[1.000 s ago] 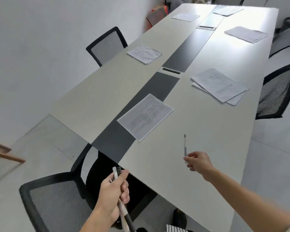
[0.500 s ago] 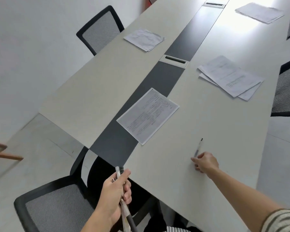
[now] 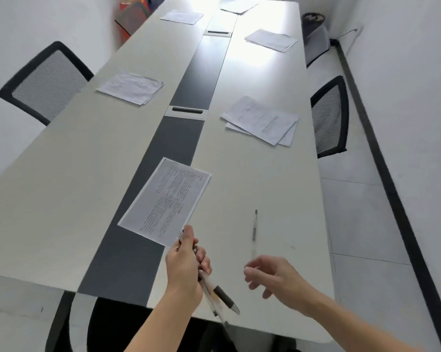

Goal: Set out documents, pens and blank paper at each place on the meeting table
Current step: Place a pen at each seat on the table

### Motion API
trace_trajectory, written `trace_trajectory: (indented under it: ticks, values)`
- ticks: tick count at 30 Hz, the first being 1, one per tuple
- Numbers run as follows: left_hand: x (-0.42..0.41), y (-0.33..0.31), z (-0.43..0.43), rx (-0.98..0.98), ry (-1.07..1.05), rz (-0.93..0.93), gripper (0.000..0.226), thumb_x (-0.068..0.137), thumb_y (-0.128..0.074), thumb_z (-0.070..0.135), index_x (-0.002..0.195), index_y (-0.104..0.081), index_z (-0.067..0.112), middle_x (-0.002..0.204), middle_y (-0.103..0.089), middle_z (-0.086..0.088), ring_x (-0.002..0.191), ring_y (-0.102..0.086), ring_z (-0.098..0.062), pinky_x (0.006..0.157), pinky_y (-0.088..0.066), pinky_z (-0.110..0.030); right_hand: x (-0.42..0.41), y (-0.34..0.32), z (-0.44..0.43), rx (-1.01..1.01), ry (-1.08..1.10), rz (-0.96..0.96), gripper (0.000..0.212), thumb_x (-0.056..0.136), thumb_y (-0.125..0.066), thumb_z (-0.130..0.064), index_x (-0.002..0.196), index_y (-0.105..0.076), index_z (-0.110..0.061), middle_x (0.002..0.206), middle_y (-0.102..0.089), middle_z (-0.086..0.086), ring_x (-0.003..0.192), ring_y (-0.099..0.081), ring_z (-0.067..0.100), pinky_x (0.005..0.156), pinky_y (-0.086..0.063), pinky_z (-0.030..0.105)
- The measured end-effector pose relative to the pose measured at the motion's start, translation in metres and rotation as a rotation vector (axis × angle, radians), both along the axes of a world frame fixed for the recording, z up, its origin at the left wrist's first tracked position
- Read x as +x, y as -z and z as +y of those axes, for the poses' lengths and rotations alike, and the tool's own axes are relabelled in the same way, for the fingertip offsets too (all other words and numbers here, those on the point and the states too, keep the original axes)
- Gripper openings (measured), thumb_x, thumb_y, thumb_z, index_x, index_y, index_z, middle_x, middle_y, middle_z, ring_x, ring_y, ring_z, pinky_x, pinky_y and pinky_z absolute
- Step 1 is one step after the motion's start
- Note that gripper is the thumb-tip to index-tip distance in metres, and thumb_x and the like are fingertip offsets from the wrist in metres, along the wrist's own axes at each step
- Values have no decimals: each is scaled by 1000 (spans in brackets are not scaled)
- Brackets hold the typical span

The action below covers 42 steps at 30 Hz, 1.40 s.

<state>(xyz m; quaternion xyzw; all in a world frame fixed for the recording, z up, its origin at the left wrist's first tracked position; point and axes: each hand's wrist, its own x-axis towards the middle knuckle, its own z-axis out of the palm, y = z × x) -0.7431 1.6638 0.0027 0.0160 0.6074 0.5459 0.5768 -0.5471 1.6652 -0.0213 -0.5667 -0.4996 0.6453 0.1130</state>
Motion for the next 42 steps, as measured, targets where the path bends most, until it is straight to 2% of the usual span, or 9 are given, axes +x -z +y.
trace_trajectory:
  ticks: [3,5,8,12,16,24,28,35,42]
  values:
    - [36,-8,16,59,-7,-13,33,95,-55,39,78,-41,13,49,-36,-1,36,-34,-14,39,-31,-23,9,-30,-24,-181,-83,198,38,86,-69,-36,116,-61,-14,103,-73,10,90,-70,18,67,-54,29]
    - [62,-11,22,95,14,6,30,96,-53,35,79,-41,14,53,-37,-1,38,-35,-14,40,-34,-24,21,-37,-34,-189,-62,249,41,86,-69,-36,116,-58,-10,96,-72,11,79,-69,23,58,-51,28]
    - [105,-14,25,156,90,72,26,97,-53,29,80,-40,15,57,-39,-2,43,-38,-16,45,-36,-28,51,-34,-45,-45,131,177,42,84,-67,-44,106,-60,-9,70,-66,1,54,-56,14,45,-38,22]
    - [177,-15,16,224,201,157,26,95,-56,25,79,-39,13,55,-41,-2,44,-39,-17,47,-37,-30,111,-34,-52,186,217,34,29,89,-61,-47,96,-65,-19,52,-56,-9,51,-49,7,54,-39,20]
    - [252,-9,8,214,257,217,26,95,-56,21,77,-40,12,55,-37,-3,43,-34,-16,42,-32,-27,180,-34,-60,354,30,-103,21,95,-53,-45,92,-63,-27,55,-59,-7,49,-51,0,55,-37,11]
    - [378,-1,8,178,282,353,41,91,-63,18,64,-31,16,55,-27,-4,42,-26,-16,39,-25,-26,313,-26,-61,438,-152,-150,21,95,-50,-29,92,-61,-11,70,-70,-4,47,-56,2,53,-40,11]
    - [409,-3,29,199,386,355,37,88,-66,21,69,-37,11,56,-28,-6,44,-23,-16,36,-23,-22,356,-25,-33,391,-51,-110,14,95,-51,-29,91,-62,-22,74,-72,0,54,-58,3,58,-48,23]
    - [431,8,109,117,621,222,42,79,-72,42,78,-44,10,52,-35,-7,36,-28,-16,36,-23,-20,409,-4,52,321,44,-107,13,97,-51,-29,98,-64,-24,57,-51,-14,55,-41,2,57,-35,22]
    - [452,12,230,-21,441,54,11,92,-49,13,84,-42,11,49,-38,-1,34,-30,-13,36,-25,-18,479,-14,176,222,365,-160,23,96,-56,-18,88,-63,2,44,-33,-11,39,-28,6,43,-26,20]
